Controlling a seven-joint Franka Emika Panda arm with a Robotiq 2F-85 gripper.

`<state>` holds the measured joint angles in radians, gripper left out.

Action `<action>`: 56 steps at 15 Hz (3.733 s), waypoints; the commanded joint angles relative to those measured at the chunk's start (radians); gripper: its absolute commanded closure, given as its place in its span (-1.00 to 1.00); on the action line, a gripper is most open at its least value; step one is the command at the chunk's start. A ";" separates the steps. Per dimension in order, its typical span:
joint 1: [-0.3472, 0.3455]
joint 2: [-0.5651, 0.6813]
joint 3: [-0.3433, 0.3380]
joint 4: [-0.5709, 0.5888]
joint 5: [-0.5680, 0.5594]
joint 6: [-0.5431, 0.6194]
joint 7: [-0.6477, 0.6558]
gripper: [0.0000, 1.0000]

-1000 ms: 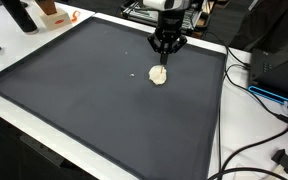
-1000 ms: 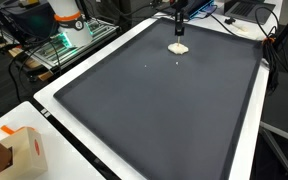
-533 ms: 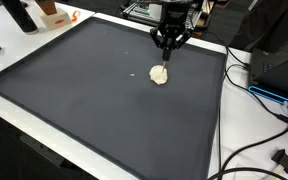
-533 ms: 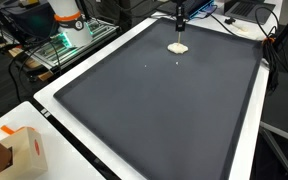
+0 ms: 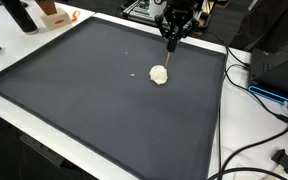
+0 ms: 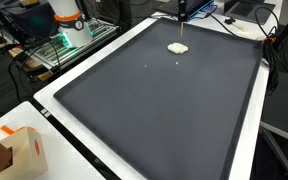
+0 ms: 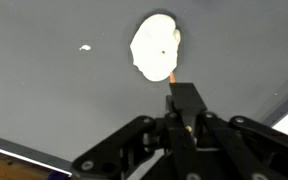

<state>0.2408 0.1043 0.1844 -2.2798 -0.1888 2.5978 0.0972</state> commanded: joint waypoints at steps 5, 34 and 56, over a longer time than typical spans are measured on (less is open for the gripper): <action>0.010 -0.097 0.028 -0.035 -0.010 -0.066 0.021 0.94; -0.014 -0.037 0.042 0.029 0.280 -0.070 -0.175 0.94; -0.192 0.185 0.082 0.192 0.818 -0.236 -0.632 0.94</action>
<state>0.0748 0.2642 0.2562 -2.1111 0.5801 2.4132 -0.4996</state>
